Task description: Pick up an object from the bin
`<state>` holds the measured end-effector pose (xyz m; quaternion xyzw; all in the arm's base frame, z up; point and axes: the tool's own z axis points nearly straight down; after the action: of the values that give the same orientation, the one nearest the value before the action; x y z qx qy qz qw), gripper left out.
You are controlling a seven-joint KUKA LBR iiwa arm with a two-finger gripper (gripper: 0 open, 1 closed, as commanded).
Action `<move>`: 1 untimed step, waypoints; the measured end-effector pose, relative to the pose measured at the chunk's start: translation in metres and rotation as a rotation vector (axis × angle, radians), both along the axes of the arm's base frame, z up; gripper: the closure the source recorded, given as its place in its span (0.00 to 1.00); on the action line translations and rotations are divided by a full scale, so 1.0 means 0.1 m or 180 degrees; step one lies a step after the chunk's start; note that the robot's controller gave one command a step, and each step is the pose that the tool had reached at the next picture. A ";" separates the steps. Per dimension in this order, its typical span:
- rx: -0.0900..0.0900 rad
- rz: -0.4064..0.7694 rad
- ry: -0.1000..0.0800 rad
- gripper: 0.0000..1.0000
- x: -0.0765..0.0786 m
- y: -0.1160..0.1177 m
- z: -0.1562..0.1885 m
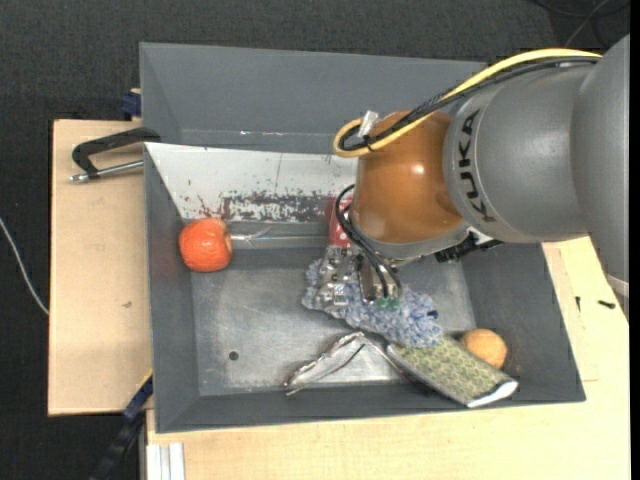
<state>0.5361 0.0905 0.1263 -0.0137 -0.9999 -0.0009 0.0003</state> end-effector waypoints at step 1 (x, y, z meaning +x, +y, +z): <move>-0.0001 0.0094 -0.0015 1.00 -0.23 -0.02 1.38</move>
Offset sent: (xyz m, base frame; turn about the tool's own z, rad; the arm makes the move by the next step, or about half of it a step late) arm 0.0000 0.0000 0.0000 0.0000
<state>0.5128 0.0882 0.2648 0.0010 -1.0000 -0.0008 -0.0021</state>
